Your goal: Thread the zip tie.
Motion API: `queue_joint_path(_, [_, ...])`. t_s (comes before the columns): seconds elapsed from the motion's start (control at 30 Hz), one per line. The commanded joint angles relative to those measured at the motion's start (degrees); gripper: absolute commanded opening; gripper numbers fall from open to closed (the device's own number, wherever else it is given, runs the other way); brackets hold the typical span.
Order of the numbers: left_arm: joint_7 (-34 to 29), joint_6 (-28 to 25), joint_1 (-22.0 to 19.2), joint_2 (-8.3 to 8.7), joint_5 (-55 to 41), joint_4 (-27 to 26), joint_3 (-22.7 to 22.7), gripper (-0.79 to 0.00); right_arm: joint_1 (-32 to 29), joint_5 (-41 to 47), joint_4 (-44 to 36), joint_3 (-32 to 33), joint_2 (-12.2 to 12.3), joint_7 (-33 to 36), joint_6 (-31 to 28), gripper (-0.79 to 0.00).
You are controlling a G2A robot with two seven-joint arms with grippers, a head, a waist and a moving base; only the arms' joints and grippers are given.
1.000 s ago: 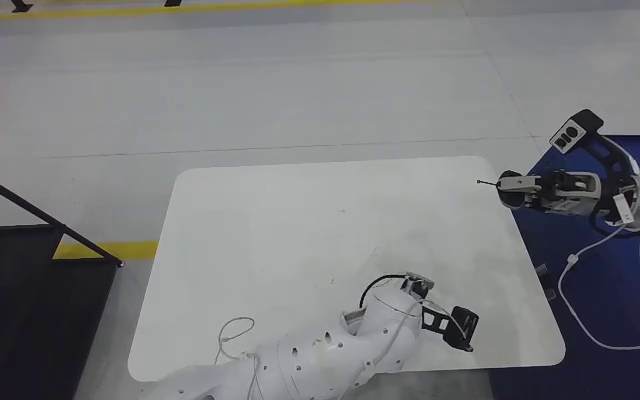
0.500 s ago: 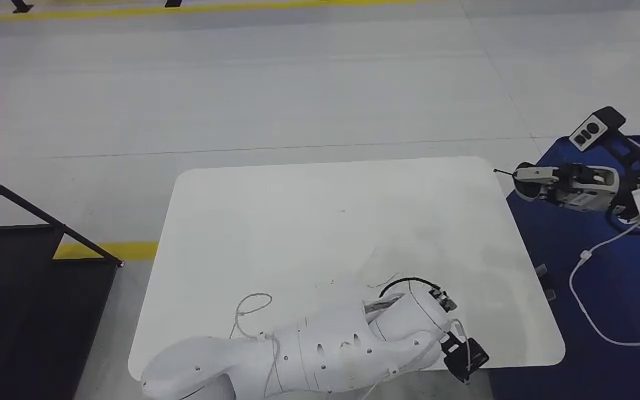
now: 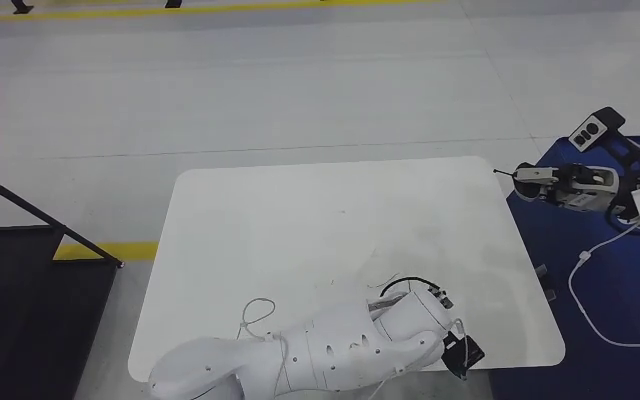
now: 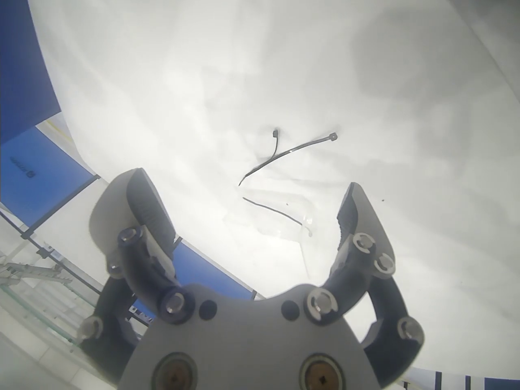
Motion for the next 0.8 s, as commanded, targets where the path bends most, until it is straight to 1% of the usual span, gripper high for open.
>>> queue_joint_path(0.0, [0.0, 0.0, 0.0, 0.05, -0.1, -0.1, 0.0, -0.126, 0.0, 0.0, 0.0, 0.0, 0.0, 0.0, 0.0, -0.785])
queue_joint_path(0.03, [0.0, 0.0, 0.0, 0.05, -0.1, -0.1, 0.0, -0.142, 0.0, 0.0, 0.0, 0.0, 0.0, 0.0, 0.0, -0.785])
queue_joint_path(0.1, [1.0, 0.0, 0.0, -0.10, -0.2, 0.0, 0.0, -0.120, 0.0, 0.0, 0.0, 0.0, 0.0, 0.0, 0.0, -0.785])
queue_joint_path(0.13, [4.2, 0.0, -0.6, -0.47, 0.1, -0.1, 0.0, -0.074, 0.0, 0.0, 0.0, 0.0, 0.0, 0.0, 0.0, -0.785])
queue_joint_path(0.17, [8.7, 0.0, -1.9, -0.59, 0.9, -1.4, 0.0, -0.040, 0.0, 0.0, 0.0, 0.0, 0.0, 0.0, 0.0, -0.785])
queue_joint_path(0.2, [12.4, 0.0, -2.9, -0.43, 2.3, -1.0, 0.0, -0.086, 0.0, 0.0, 0.0, 0.0, 0.0, 0.0, 0.0, -0.785])
queue_joint_path(0.27, [16.5, 0.0, -4.3, 0.10, 4.0, 0.1, 0.0, -0.117, 0.0, 0.0, 0.0, 0.0, 0.0, 0.0, 0.0, -0.785])
queue_joint_path(0.3, [18.0, 0.0, -5.0, 0.41, 3.9, -0.2, 0.0, -0.049, 0.0, 0.0, 0.0, 0.0, 0.0, 0.0, 0.0, -0.785])
queue_joint_path(0.33, [19.5, 0.0, -5.6, 0.84, 2.9, -0.2, 0.0, 0.000, 0.0, 0.0, 0.0, 0.0, 0.0, 0.0, 0.0, -0.785])
queue_joint_path(0.37, [19.2, 0.0, -6.0, 1.17, 2.4, 0.7, 0.0, 0.000, 0.0, 0.0, 0.0, 0.0, 0.0, 0.0, 0.0, -0.785])
queue_joint_path(0.6, [19.2, 0.0, -6.0, 1.17, 2.4, 0.7, 0.0, 0.000, 0.0, 0.0, 0.0, 0.0, 0.0, 0.0, 0.0, -0.785])
queue_joint_path(0.63, [19.6, 0.7, -5.6, 1.21, 2.3, 0.5, -0.1, 0.000, 0.0, 0.0, 0.0, 0.0, 0.0, 0.0, 0.0, -0.785])
queue_joint_path(0.67, [18.5, 1.4, -5.6, 1.31, 4.2, -0.3, 0.0, 0.000, 0.0, 0.0, 0.0, 0.0, 0.0, 0.0, 0.0, -0.785])
queue_joint_path(0.73, [19.0, 1.9, -4.7, 1.61, 5.1, -1.6, -0.4, 0.000, 0.0, 0.0, 0.0, 0.0, 0.0, 0.0, 0.0, -0.785])
queue_joint_path(0.77, [18.0, 2.0, -4.9, 1.79, 7.0, -1.9, -0.2, 0.000, 0.0, 0.0, 0.0, 0.0, 0.0, 0.0, 0.0, -0.785])
